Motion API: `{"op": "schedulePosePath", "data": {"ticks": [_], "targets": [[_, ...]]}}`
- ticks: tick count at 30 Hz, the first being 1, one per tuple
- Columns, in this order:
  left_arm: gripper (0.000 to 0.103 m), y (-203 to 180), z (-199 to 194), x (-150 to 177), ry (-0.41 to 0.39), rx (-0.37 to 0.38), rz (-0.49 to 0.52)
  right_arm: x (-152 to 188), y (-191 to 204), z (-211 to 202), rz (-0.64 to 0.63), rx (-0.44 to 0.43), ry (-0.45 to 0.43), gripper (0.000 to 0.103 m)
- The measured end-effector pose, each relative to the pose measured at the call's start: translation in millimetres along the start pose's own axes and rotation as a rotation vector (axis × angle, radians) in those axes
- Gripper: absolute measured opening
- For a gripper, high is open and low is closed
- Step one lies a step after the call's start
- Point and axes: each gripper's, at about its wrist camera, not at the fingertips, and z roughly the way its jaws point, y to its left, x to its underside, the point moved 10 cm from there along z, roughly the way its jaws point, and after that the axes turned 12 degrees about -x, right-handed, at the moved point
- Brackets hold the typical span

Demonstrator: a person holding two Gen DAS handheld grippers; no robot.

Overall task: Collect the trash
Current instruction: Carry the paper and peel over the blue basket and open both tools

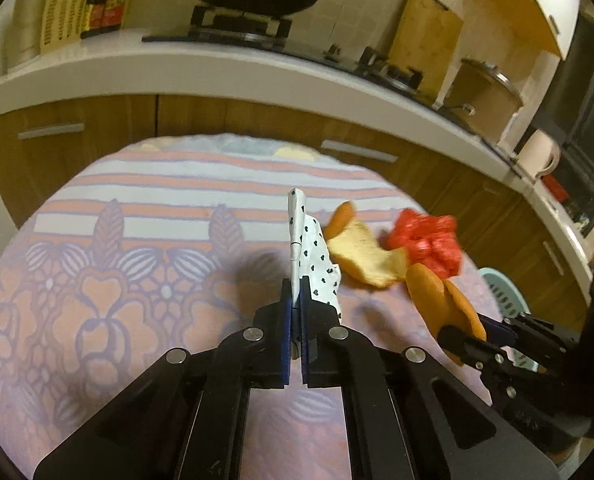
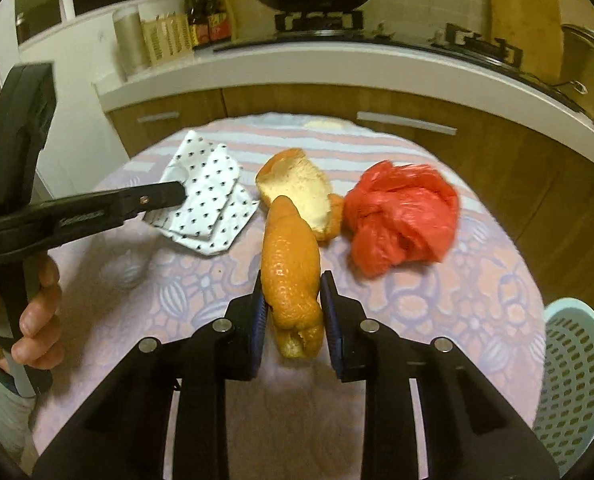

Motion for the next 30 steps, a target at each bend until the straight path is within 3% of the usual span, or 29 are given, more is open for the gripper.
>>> {"op": "schedulePosePath", "data": {"ticks": [7, 14, 30], "targets": [[0.001, -48, -32, -7, -0.047, 0.08, 0.04, -3, -20, -39, 0.052, 0.038, -0.06, 0.023], [0.001, -113, -36, -6, -0.053, 0.154, 0.121, 6, -57, -88, 0.11, 0.107, -0.118, 0.023], [0.001, -296, -9, 29, 0.021, 0.325, 0.335, 66, -209, -191, 0.43, 0.324, -0.24, 0.023]]}}
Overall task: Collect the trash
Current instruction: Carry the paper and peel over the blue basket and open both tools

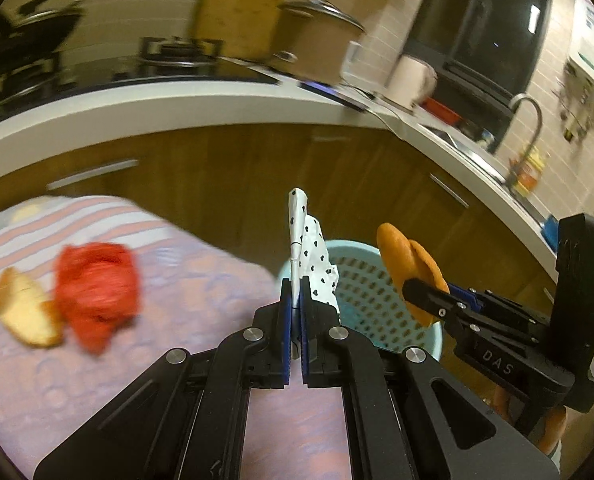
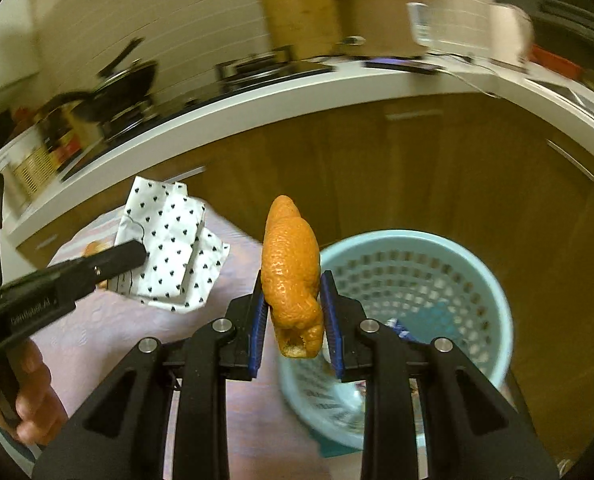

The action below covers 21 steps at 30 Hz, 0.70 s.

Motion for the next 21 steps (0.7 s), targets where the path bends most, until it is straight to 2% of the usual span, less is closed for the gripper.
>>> {"op": "schedulePosePath", "data": {"ticks": [7, 13, 14, 15, 16, 17, 21], "targets": [[0.001, -55, 38, 6, 0.052, 0.044, 0.074, 11, -54, 0, 0.081, 0.079, 0.024, 0.023], [0.004, -80, 60, 12, 0.094, 0.075, 0.116, 18, -74, 7, 0.124, 0.107, 0.04, 0.027], [0.01, -83, 62, 14, 0.108, 0.084, 0.121, 20, -76, 7, 0.132, 0.11, 0.047, 0.03], [0.022, -84, 65, 18, 0.129, 0.097, 0.126, 23, -79, 10, 0.147, 0.106, 0.061, 0.039], [0.029, -81, 67, 21, 0.134, 0.088, 0.121, 24, -81, 11, 0.152, 0.111, 0.062, 0.05], [0.036, -78, 69, 23, 0.129, 0.073, 0.118, 25, -85, 10, 0.157, 0.129, 0.056, 0.052], [0.036, -67, 68, 28, 0.136, 0.068, 0.099, 26, -88, 9, 0.171, 0.123, 0.052, 0.053]]}}
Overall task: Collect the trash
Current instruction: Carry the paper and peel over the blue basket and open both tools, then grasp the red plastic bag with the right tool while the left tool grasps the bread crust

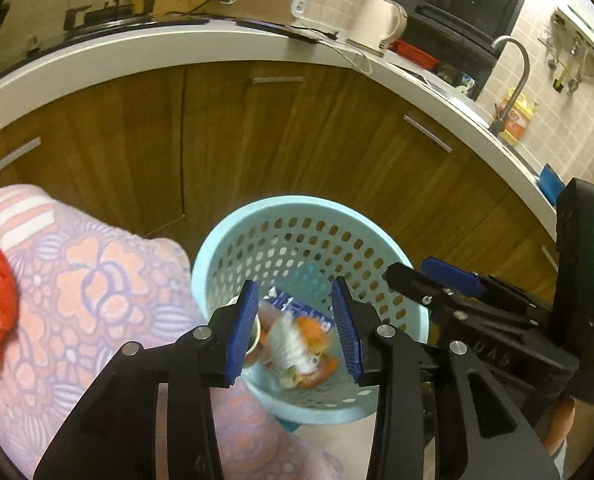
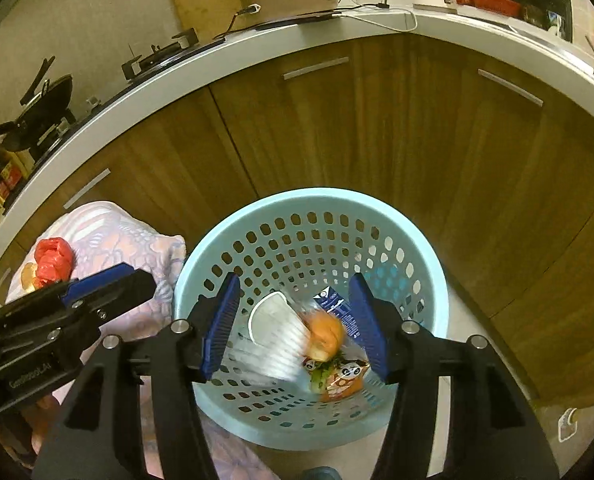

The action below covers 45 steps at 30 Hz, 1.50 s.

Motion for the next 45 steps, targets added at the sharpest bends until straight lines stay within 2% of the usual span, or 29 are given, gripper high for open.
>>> {"op": "schedulePosePath", "data": {"ticks": [7, 10, 14, 24, 28, 34, 37, 38, 40, 45], "targets": [[0.036, 25, -23, 0, -0.033, -0.018, -0.041, -2, 25, -6, -0.047, -0.022, -0.012, 0.053], [0.036, 40, -37, 1, -0.046, -0.008, -0.084, -4, 48, -6, -0.086, -0.046, -0.016, 0.053], [0.036, 68, -58, 1, -0.081, -0.033, -0.13, -4, 81, -2, -0.134, -0.084, -0.009, 0.053], [0.036, 167, -111, 8, -0.149, -0.144, -0.294, 3, 157, 19, -0.24, -0.162, 0.031, 0.053], [0.043, 208, -125, 16, -0.164, -0.191, -0.358, 6, 190, 29, -0.29, -0.197, 0.053, 0.053], [0.044, 264, -134, 36, -0.155, -0.262, -0.456, 9, 235, 47, -0.361, -0.232, 0.078, 0.053], [0.048, 280, -131, 45, -0.163, -0.423, -0.405, 11, 252, 61, -0.373, -0.249, 0.089, 0.053], [0.048, 282, -127, 49, -0.155, -0.444, -0.392, 12, 255, 65, -0.372, -0.257, 0.093, 0.053], [0.048, 287, -117, 57, -0.141, -0.43, -0.41, 14, 263, 77, -0.356, -0.285, 0.106, 0.054], [0.048, 304, -108, 69, -0.146, -0.409, -0.481, 15, 283, 99, -0.342, -0.316, 0.119, 0.065]]}}
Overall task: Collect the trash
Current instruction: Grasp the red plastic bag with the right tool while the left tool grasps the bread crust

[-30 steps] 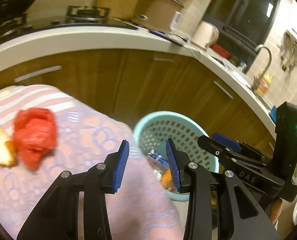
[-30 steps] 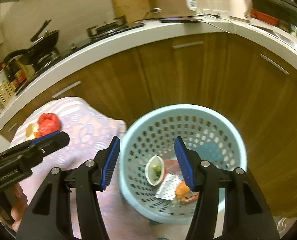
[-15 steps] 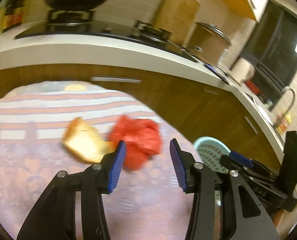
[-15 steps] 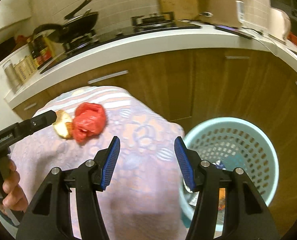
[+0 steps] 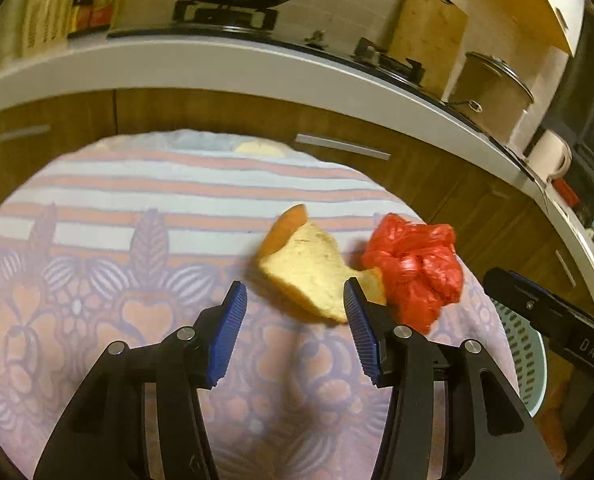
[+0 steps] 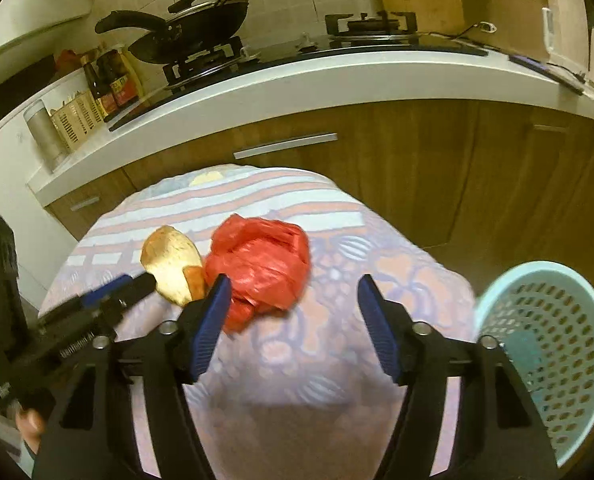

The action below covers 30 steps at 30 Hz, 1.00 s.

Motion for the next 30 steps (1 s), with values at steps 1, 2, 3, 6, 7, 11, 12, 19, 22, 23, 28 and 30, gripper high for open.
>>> {"op": "schedulePosePath", "data": {"ticks": [1, 2, 3, 6, 7, 11, 12, 19, 22, 23, 28, 30], "targets": [[0.048, 3, 1, 0, 0.0, 0.002, -0.008, -1, 4, 6, -0.012, -0.003, 0.009, 0.065], [0.048, 4, 0, -1, -0.001, 0.009, -0.018, -1, 7, 10, -0.02, 0.0, 0.015, 0.065], [0.048, 5, -2, -2, -0.009, 0.017, -0.03, -2, 10, 17, -0.032, 0.007, 0.023, 0.065], [0.048, 6, -3, 0, -0.014, 0.02, -0.034, -4, 14, 34, -0.051, 0.023, 0.04, 0.067], [0.048, 6, -3, 1, -0.015, 0.02, -0.032, -4, 13, 37, -0.053, 0.031, 0.041, 0.07], [0.057, 3, -6, 2, -0.027, 0.021, -0.017, -1, 9, 51, -0.043, 0.03, 0.064, 0.075], [0.059, 2, -6, 2, -0.029, 0.02, -0.013, 1, 8, 55, -0.033, 0.027, 0.074, 0.075], [0.069, 1, -4, 5, -0.005, 0.047, -0.019, 5, 9, 68, 0.031, -0.084, 0.1, 0.064], [0.072, 1, -1, 7, 0.013, 0.063, -0.029, 3, 14, 63, 0.009, -0.093, 0.084, 0.058], [0.072, 1, 0, 7, 0.018, 0.065, -0.029, 3, 15, 62, 0.007, -0.093, 0.079, 0.057], [0.075, -7, 8, 15, 0.072, 0.082, 0.003, -7, -5, 34, 0.036, -0.052, -0.024, 0.056], [0.076, -13, 10, 16, 0.076, 0.064, 0.037, -8, -14, 30, 0.054, -0.047, -0.037, 0.056]]}}
